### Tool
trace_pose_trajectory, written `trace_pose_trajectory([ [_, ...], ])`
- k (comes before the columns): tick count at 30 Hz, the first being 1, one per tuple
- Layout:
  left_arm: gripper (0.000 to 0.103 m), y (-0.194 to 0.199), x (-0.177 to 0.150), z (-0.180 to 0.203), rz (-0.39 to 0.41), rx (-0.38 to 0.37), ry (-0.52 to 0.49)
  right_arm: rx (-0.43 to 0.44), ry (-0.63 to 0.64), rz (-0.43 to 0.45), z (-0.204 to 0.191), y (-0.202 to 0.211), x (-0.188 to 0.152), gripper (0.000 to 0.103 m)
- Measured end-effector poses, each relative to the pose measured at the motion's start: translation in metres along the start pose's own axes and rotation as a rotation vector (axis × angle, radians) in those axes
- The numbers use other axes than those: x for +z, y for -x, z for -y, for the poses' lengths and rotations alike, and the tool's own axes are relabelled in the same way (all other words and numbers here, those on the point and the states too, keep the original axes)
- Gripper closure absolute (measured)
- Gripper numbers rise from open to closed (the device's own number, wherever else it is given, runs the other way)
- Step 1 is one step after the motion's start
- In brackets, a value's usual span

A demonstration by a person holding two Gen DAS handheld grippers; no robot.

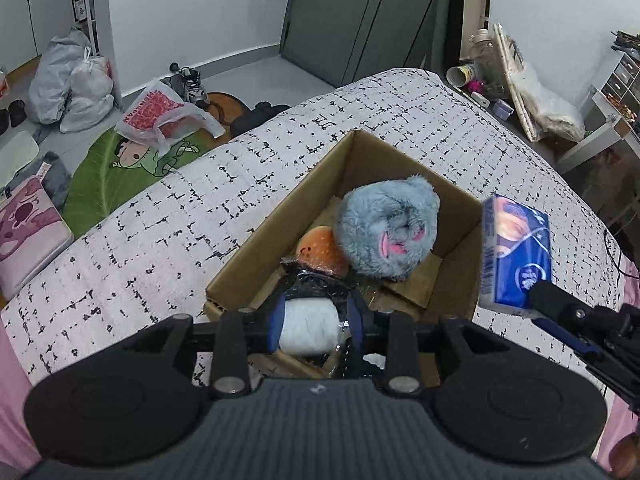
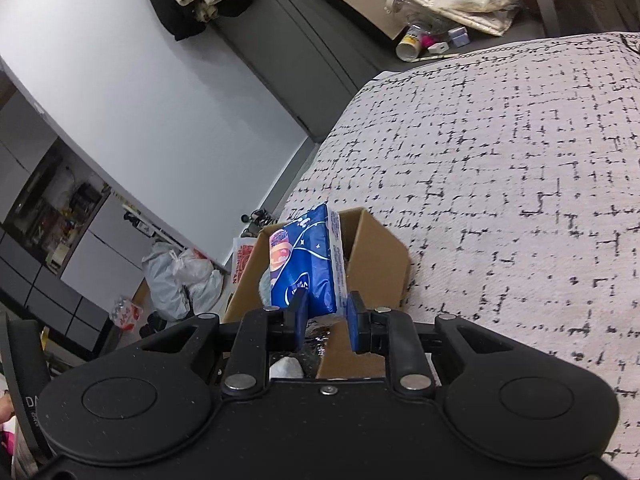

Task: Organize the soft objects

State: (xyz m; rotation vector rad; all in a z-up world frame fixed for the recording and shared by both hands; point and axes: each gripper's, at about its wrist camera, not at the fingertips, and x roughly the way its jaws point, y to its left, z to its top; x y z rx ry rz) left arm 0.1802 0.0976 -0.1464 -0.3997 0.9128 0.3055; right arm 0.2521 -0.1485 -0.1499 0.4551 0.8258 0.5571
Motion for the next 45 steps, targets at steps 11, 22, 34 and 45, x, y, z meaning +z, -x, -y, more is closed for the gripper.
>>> trace_pose_trajectory([
  [11,0.062,0.006,-0.001,0.006,-0.009,0.005,-0.022,0.022,-0.035,-0.02,-0.003,-0.001,-0.006,0.061],
  [22,0.033,0.029,-0.007,0.014,0.005,0.012,-0.051,0.0,-0.031,-0.035,0.002,0.03,-0.023,0.054],
  [34,0.022,0.07,-0.031,0.038,0.003,-0.049,-0.14,-0.085,-0.041,0.025,0.014,0.095,-0.026,0.018],
  [45,0.014,0.111,-0.045,0.045,0.025,-0.089,-0.196,-0.176,0.009,0.068,0.011,0.152,-0.036,0.0],
])
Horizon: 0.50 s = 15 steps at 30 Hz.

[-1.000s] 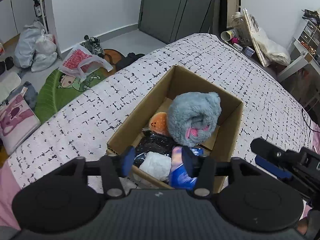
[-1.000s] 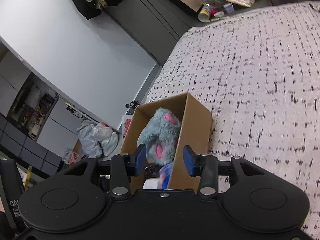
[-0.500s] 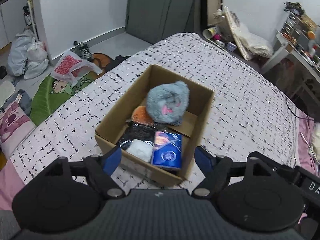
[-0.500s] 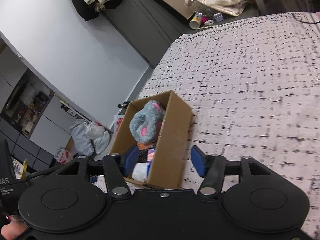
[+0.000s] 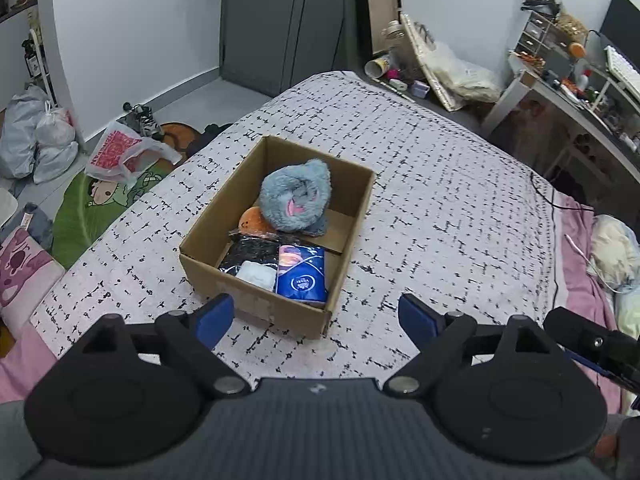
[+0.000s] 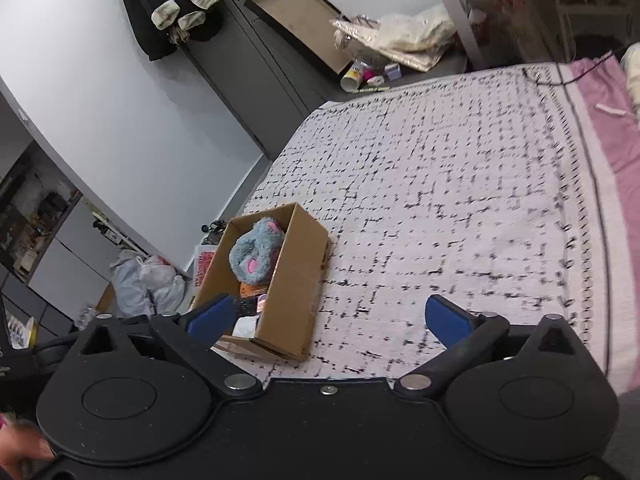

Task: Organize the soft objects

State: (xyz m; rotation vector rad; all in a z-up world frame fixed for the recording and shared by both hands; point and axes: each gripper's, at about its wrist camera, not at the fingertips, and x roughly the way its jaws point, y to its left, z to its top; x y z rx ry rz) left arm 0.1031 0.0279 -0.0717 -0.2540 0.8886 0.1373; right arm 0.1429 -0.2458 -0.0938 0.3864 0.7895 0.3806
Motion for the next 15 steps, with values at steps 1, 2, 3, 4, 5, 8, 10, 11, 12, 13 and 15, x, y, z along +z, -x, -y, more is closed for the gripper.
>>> trace_pose_trajectory([
  [1,0.013,0.003,-0.001,0.0,0.003,-0.003,-0.004,-0.003,0.002,0.001,0.0,0.004,0.0,0.0],
  [2,0.012,0.007,-0.003,0.0,0.005,-0.005,-0.008,-0.005,0.003,0.001,0.0,0.007,0.0,0.0],
  [3,0.012,0.011,-0.004,0.0,0.008,-0.007,-0.013,-0.007,0.004,0.001,-0.001,0.011,0.0,0.0],
  [4,0.011,0.014,-0.004,0.0,0.01,-0.008,-0.015,-0.011,0.007,0.002,-0.002,0.015,0.0,0.0],
  [5,0.011,0.018,-0.005,0.0,0.013,-0.01,-0.018,-0.017,0.011,0.003,-0.003,0.018,0.0,0.0],
  [8,0.008,0.028,-0.004,-0.002,0.019,-0.02,-0.016,-0.027,0.023,0.01,-0.008,0.029,0.0,0.0],
  [10,0.005,0.036,-0.002,-0.005,0.029,-0.026,-0.013,-0.03,0.034,0.02,-0.012,0.037,0.001,0.0],
  [11,0.004,0.039,-0.002,-0.005,0.035,-0.025,-0.017,-0.031,0.039,0.024,-0.014,0.04,0.001,0.0],
  [12,0.004,0.044,-0.002,-0.004,0.043,-0.024,-0.024,-0.036,0.044,0.026,-0.016,0.043,0.001,0.0],
  [13,0.003,0.048,-0.002,-0.004,0.048,-0.024,-0.032,-0.042,0.048,0.028,-0.018,0.046,0.002,0.0],
  [15,0.003,0.053,-0.002,-0.003,0.052,-0.03,-0.041,-0.046,0.047,0.029,-0.021,0.052,0.002,0.0],
])
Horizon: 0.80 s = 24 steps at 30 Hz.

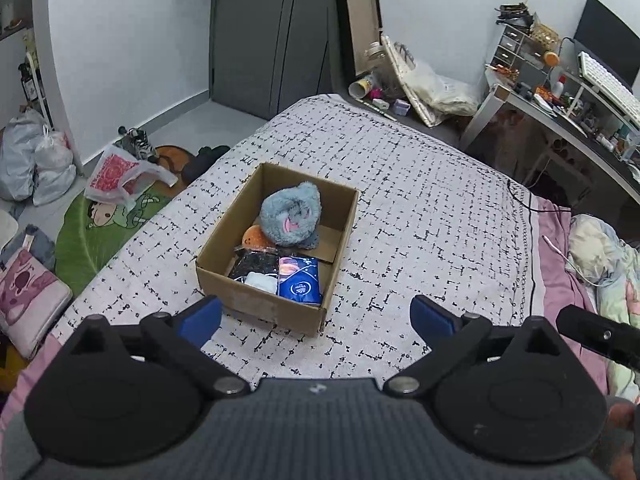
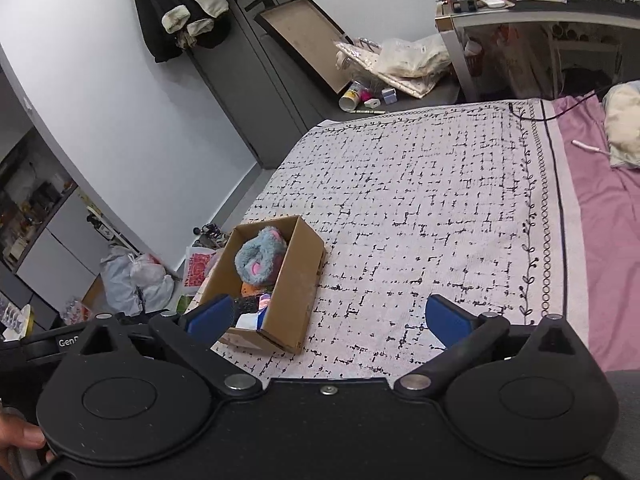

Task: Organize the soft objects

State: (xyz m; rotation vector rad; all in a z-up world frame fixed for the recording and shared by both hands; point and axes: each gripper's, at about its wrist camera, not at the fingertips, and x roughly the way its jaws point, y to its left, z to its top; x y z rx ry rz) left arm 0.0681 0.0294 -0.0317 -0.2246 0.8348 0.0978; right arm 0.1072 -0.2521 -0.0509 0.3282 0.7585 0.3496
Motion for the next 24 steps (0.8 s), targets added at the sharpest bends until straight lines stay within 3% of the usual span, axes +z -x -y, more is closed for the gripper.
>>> trace_pose_trajectory([
  [11,0.003,0.033,0.001,-0.003,0.038,-0.022,-0.018,-0.043,0.031,0.039,-0.017,0.028,0.005,0.0],
  [24,0.003,0.055,-0.005,-0.005,0.064,-0.034,-0.035,-0.028,0.078,0.059,-0.035,0.041,-0.002,0.0],
])
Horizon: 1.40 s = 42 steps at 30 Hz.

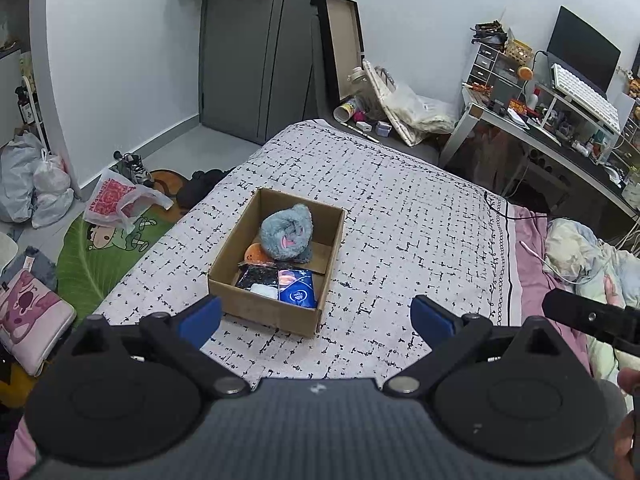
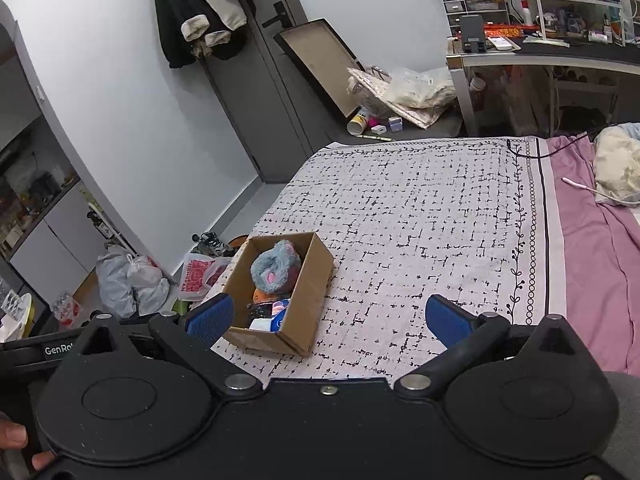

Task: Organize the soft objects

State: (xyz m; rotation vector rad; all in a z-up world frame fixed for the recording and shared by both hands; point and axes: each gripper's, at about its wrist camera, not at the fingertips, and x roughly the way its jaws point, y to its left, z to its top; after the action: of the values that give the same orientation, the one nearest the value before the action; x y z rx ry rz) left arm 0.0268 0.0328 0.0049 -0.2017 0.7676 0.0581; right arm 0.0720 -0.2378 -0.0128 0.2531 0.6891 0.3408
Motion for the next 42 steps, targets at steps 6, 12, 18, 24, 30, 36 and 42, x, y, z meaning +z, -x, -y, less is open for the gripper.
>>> trace_pose_trajectory([
  [6,0.003,0.005,-0.004,0.005,0.006,-0.006,-0.016,0.015,0.023,0.012,-0.005,0.007,-0.003,0.0],
  [12,0.003,0.008,-0.008,0.01,0.005,-0.003,-0.029,0.014,0.039,0.011,-0.007,0.011,-0.005,0.0],
  [18,0.003,0.011,-0.009,0.012,0.006,0.005,-0.043,0.016,0.055,0.008,-0.009,0.012,-0.008,0.0],
  [24,0.003,0.011,-0.01,0.012,0.006,0.007,-0.044,0.022,0.06,0.003,-0.009,0.011,-0.008,0.0],
  [30,0.003,0.011,-0.011,0.01,0.001,0.009,-0.049,0.019,0.056,-0.001,-0.01,0.009,-0.009,0.0],
  [36,0.003,0.011,-0.011,0.007,0.0,0.013,-0.045,0.019,0.063,-0.004,-0.012,0.009,-0.01,0.0],
  [42,0.003,0.012,-0.011,0.006,0.001,0.012,-0.046,0.019,0.063,-0.004,-0.012,0.009,-0.011,0.0],
])
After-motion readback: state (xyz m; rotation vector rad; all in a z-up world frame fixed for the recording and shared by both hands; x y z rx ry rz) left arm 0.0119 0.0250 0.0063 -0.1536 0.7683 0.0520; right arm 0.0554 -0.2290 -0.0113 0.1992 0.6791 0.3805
